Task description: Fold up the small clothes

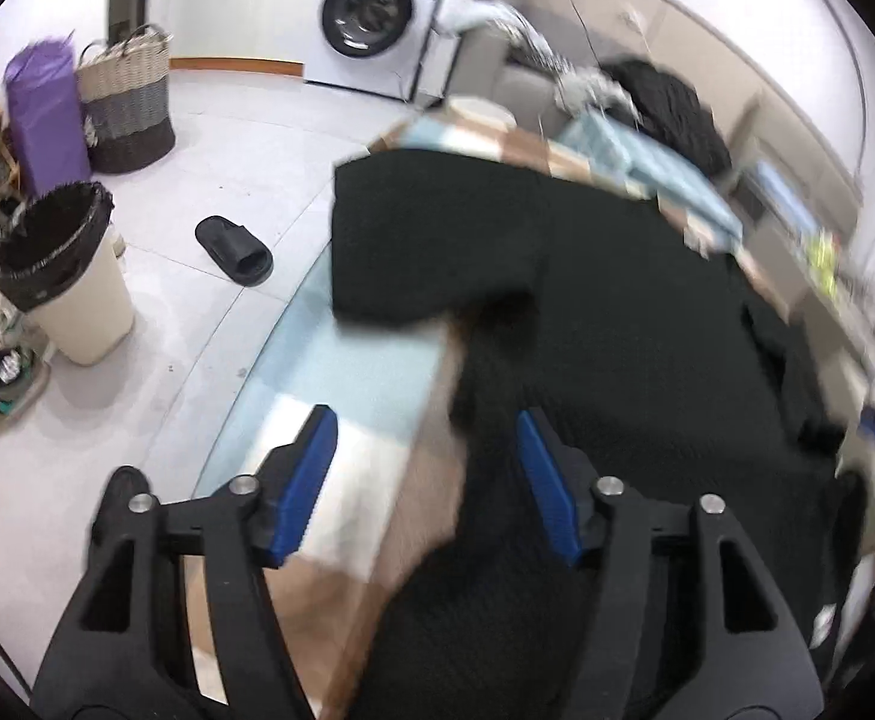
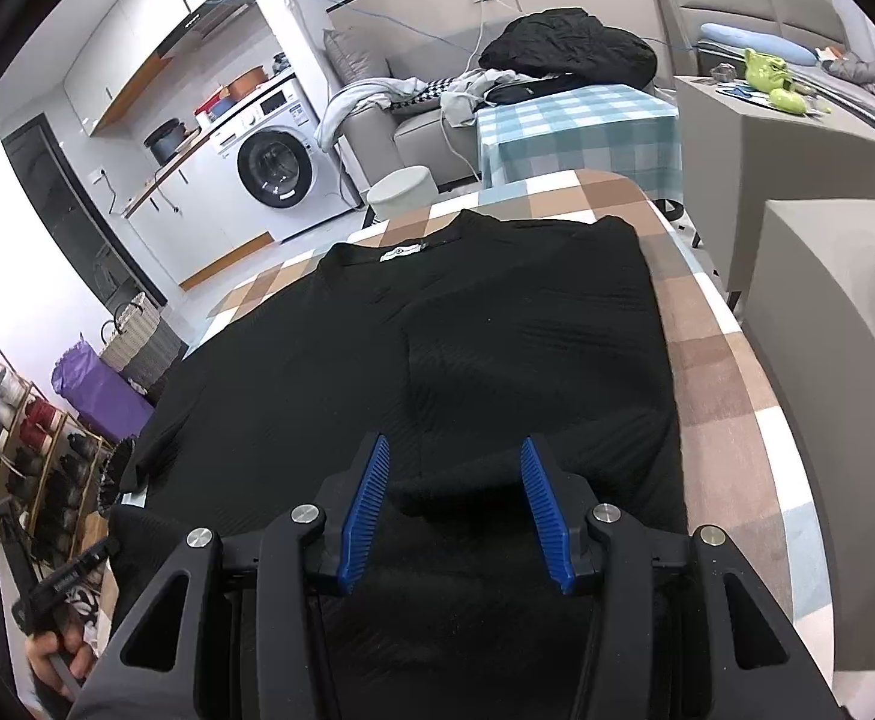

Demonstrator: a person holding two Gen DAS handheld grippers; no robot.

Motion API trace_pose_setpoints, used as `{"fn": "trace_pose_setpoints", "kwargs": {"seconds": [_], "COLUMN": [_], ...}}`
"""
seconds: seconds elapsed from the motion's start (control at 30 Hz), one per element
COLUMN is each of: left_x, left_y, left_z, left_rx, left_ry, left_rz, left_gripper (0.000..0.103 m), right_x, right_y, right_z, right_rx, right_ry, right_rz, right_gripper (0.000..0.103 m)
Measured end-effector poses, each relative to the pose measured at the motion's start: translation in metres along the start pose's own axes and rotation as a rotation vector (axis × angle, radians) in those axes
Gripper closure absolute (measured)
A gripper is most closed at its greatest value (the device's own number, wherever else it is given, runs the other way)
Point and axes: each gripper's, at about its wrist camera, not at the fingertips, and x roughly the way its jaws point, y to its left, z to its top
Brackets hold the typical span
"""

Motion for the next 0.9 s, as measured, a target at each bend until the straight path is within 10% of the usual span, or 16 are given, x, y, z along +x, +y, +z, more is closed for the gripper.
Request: {"fn": "trace_pose_setpoints", "kwargs": {"seconds": [0.33,0.43,0.6,0.9], "left_x": [0.055,0.07,0.085,0.06], "left_y": [0.044,0.045,0.046,0.013], "left_z": [0.045,0.056,0.072,0.114], "left_rx": [-0.281,-0.272,-0.285,-0.19], "left_ry": [0.092,0.084,0.051,-0.112], "left_rz": [-0.101,-0.062,0.003,0.02], "left_gripper": [0.046,0.052,0.096,0.098], "right_x": [-0.015,-0.015,-0.014,-0.02], "right_y": [-0.022,-0.025,-0.026,-0.029], "right_z": [-0.012,-0.014,-0.015,-0.021], "right_rx": [0.087,0.1,0.102,0.122], "right_ry": [-0.023,-0.02,-0.018,-0.023], "right_rz": [-0.032,-0.039,-0.04,-0.051], "right_gripper": [0.053,0.052,0.052,0.052]}}
